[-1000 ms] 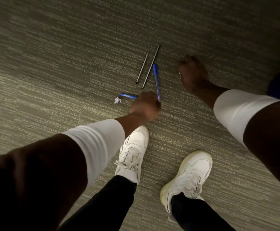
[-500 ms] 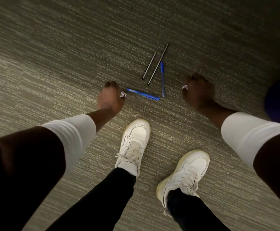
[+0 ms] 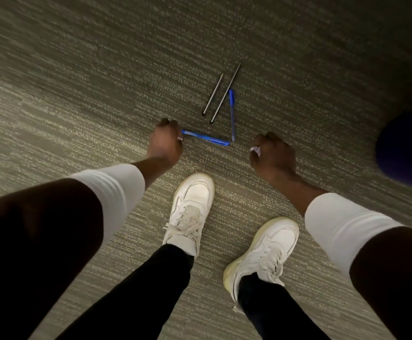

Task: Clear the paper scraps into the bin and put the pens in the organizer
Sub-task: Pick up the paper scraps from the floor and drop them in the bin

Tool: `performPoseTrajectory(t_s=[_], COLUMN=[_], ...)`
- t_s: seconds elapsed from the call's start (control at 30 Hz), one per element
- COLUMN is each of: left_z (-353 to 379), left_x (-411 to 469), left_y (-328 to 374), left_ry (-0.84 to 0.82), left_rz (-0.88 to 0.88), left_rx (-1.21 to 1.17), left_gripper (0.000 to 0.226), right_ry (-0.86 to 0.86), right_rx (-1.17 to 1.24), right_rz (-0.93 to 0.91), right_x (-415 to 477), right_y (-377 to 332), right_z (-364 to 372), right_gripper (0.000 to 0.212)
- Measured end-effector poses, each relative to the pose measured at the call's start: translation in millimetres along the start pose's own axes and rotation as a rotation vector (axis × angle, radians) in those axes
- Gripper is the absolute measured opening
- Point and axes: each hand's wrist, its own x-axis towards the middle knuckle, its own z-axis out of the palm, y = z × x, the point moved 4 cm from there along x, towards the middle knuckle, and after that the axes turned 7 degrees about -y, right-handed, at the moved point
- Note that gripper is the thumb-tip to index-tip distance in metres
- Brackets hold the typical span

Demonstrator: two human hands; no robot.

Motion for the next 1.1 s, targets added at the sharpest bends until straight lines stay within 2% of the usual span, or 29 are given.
performPoseTrajectory(t_s=[0.37,0.57,0.7,0.83,0.97,1.1], left_z=[-59,-103,-106,-101,-92,-78], left_x=[-62,-90,-103,-121,-148,-172], left_y=[108,198,258,329,408,478], left_ry=[-0.136,-0.175,-0.196,-0.198,-0.223,-0.284], left_rz=[0.137,0.207,0.285,0.338,0.428,0.49], left_rx=[-0.012,-0.025,-0.011,-0.042,-0.091,-0.086], left_gripper=[0.018,0.016,0.02,0.01,0.008,0.012], right_ry=[0.097,0.174,0.272,0.395,0.54,0.608], right_rx=[0.234,0.352,0.425,0.503,0.561,0.734], right_rz=[0.115,0.205,0.24,0.255,0.372,0.578], right_x=[-110,-175,-210,-243,-281,-306], right_y=[16,62,99,137,181,233], right_z=[-73,-131,-165,-195,-221,-230], right_gripper=[0.014,0.014,0.009,0.01,0.013,0.012])
